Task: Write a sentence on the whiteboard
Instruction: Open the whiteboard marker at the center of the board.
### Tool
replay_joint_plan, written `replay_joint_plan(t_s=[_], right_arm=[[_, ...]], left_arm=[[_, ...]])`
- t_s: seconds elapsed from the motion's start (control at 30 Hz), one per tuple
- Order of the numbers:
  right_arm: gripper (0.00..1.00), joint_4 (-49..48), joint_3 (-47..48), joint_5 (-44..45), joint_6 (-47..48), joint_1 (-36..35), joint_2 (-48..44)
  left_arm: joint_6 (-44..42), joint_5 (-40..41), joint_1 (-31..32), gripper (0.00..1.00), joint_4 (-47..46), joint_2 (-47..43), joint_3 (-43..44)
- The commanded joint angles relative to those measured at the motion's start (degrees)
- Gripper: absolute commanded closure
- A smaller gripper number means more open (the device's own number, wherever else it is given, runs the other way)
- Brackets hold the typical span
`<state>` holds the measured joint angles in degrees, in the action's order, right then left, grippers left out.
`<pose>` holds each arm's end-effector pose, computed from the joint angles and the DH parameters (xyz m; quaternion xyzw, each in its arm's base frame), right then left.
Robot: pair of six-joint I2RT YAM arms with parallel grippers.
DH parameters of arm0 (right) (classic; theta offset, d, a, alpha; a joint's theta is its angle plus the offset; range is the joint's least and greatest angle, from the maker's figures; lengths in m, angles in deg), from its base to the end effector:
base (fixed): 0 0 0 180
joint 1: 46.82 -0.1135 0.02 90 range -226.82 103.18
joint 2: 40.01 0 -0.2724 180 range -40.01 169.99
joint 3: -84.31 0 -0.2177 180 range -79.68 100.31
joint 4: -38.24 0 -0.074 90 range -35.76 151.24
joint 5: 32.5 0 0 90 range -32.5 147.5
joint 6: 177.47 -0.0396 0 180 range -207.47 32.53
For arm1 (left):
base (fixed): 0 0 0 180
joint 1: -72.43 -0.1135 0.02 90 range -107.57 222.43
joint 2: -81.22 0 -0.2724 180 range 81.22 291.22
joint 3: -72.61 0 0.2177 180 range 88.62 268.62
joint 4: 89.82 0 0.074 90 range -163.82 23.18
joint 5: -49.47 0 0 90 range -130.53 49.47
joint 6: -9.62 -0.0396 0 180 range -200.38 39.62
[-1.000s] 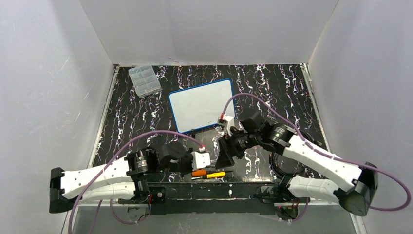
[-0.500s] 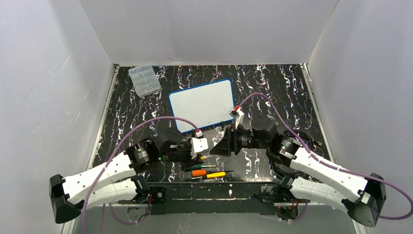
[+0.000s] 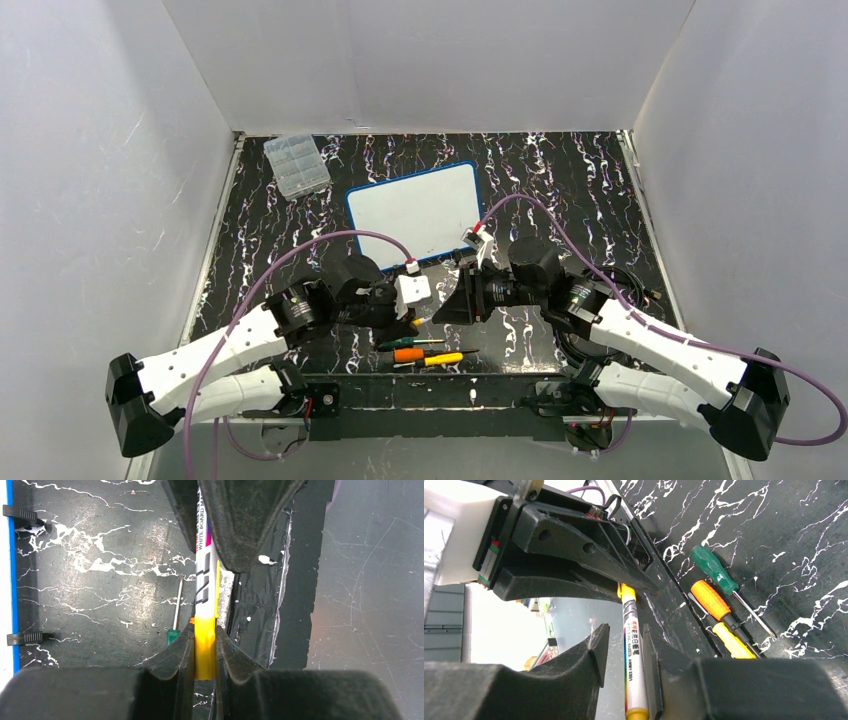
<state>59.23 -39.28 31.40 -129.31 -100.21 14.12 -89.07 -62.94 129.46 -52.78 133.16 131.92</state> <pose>0.0944 0.1562 0.3078 -0.2106 0.7744 0.5430 0.2472 0.0766 -0.1459 0.3012 0.5422 0.6594 -0.3551 0.3809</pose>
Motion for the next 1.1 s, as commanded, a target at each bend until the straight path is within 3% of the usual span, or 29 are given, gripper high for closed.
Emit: replay_joint_plan(t_s=[0.0, 0.47, 0.57, 0.7, 0.83, 0.9, 1.07], right_arm=[[0.63, 0.3, 2.4, -1.6, 1.5, -0.2, -0.1], [0.7, -4.5, 0.6, 1.6, -0.5, -0.2, -1.8], [0.79, -4.5, 0.3, 1.3, -1.0, -0.2, -2.3], [0.99, -4.5, 0.3, 0.1, -1.2, -0.2, -2.4], [0.99, -4.4, 1.3, 2.1, -0.9, -0.2, -3.6], [0.99, -1.6, 3.5, 4.1, 1.0, -0.1, -5.1], [0.99, 17.8, 15.5, 8.7, 13.7, 1.7, -7.0]], left_arm=[[0.5, -2.4, -0.7, 1.0, 0.6, 0.6, 2.5], [0.3, -4.2, -0.8, 1.0, 0.4, 0.3, 2.1], [0.2, -4.0, -0.7, 1.0, 0.6, 0.3, 2.2], [0.2, -3.3, -0.8, 1.0, 0.5, 0.2, 2.2], [-0.2, -2.4, -0.9, 1.0, 0.7, 0.2, 2.1], [-0.7, -1.6, -0.8, 1.0, 1.1, 0.1, 2.0], [-1.6, 1.7, -0.9, 1.0, 1.5, -1.7, 1.0]])
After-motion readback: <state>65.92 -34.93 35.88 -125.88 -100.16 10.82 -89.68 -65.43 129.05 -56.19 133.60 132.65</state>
